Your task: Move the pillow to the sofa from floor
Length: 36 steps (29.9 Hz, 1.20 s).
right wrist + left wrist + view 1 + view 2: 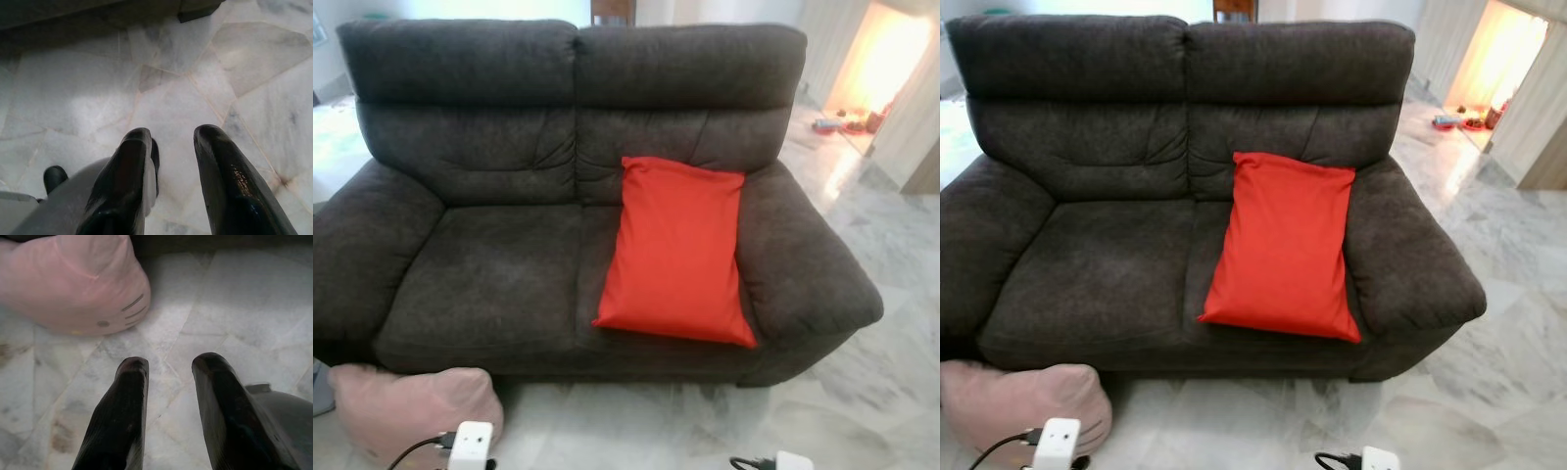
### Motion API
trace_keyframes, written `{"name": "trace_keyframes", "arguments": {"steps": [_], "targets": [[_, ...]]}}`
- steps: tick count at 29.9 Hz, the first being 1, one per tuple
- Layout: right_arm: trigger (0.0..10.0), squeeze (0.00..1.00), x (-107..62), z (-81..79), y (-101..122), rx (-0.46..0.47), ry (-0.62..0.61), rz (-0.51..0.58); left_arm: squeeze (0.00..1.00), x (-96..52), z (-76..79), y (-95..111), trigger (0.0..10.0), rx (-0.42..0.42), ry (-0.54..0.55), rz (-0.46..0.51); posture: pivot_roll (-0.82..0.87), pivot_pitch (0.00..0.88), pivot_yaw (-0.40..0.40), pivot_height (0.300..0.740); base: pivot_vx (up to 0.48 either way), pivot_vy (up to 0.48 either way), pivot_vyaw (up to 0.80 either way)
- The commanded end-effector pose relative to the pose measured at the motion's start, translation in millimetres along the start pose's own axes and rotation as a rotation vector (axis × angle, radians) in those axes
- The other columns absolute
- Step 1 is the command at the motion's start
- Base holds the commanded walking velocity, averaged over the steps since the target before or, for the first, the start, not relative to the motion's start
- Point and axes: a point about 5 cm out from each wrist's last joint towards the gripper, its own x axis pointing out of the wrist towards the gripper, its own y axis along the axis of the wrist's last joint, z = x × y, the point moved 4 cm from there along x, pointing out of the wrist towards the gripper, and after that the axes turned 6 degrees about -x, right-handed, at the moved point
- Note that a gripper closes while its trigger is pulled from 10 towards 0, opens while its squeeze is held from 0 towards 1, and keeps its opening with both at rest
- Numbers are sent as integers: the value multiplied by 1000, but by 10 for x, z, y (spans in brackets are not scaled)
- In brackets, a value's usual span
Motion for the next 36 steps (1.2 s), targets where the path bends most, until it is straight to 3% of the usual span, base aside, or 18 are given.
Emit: {"name": "trace_keyframes", "arguments": {"steps": [1, 36], "targets": [[10000, 0, 21, -60, 74, 2, 14, 20, 0, -11, -75, -49, 10000, 4, 17, -19, 16, 25, -19, 740, 0, 326, 0], [10000, 0, 27, -84, 100, 4, 24, 28, 0, -6, -82, -28, 10000, 5, 16, -15, 22, 22, -14, 740, 0, 326, 0]]}}
